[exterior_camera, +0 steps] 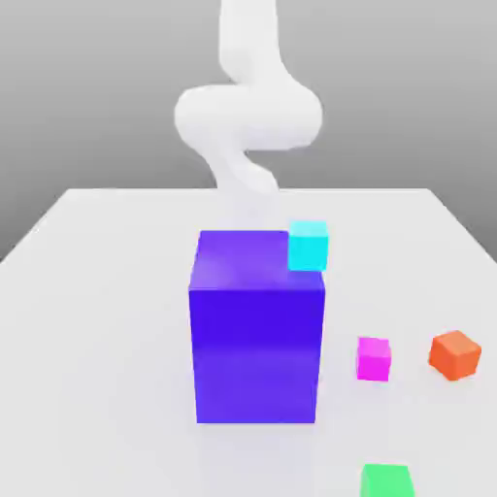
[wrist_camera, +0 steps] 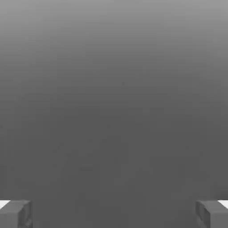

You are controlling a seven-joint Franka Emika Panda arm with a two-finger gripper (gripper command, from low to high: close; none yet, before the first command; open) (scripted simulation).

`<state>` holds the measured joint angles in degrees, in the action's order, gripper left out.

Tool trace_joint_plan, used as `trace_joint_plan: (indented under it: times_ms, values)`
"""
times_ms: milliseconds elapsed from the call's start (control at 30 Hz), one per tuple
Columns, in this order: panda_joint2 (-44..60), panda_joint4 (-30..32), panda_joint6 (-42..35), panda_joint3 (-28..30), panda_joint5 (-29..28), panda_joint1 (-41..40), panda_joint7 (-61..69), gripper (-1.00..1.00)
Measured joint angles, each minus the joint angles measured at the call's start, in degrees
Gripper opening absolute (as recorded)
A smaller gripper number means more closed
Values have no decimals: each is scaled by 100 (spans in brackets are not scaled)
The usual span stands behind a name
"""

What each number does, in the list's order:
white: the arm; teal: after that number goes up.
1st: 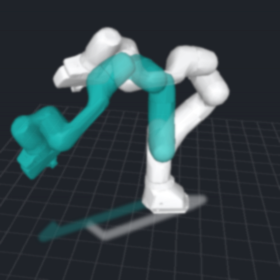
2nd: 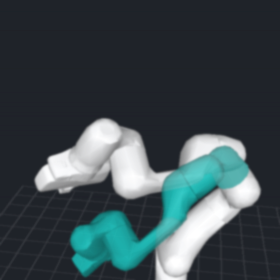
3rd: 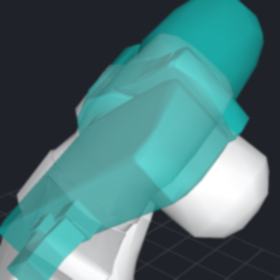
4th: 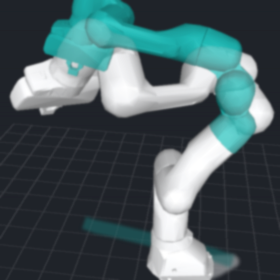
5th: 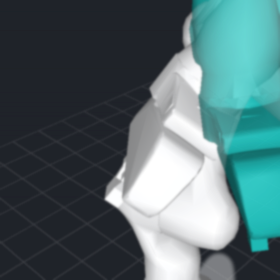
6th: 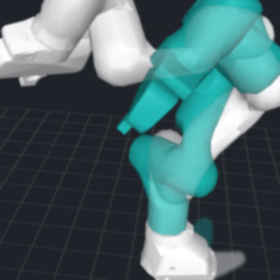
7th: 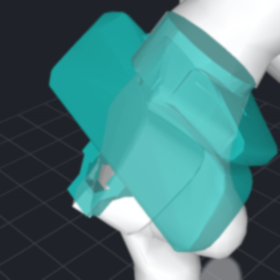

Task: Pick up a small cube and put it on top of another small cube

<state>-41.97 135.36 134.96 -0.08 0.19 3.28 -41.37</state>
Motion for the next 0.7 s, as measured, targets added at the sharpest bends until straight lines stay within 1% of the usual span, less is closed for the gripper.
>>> trace_joint_plan:
  times_ms: [400,500,600,700]
  values:
    - [2295,1995,1821,-135,130,1810,2622,0]
    - [2968,2537,2337,-242,158,2259,3356,0]
    - [3806,3081,2964,-513,85,2580,4060,0]
    - [4522,3132,3526,-454,-187,2761,4073,0]
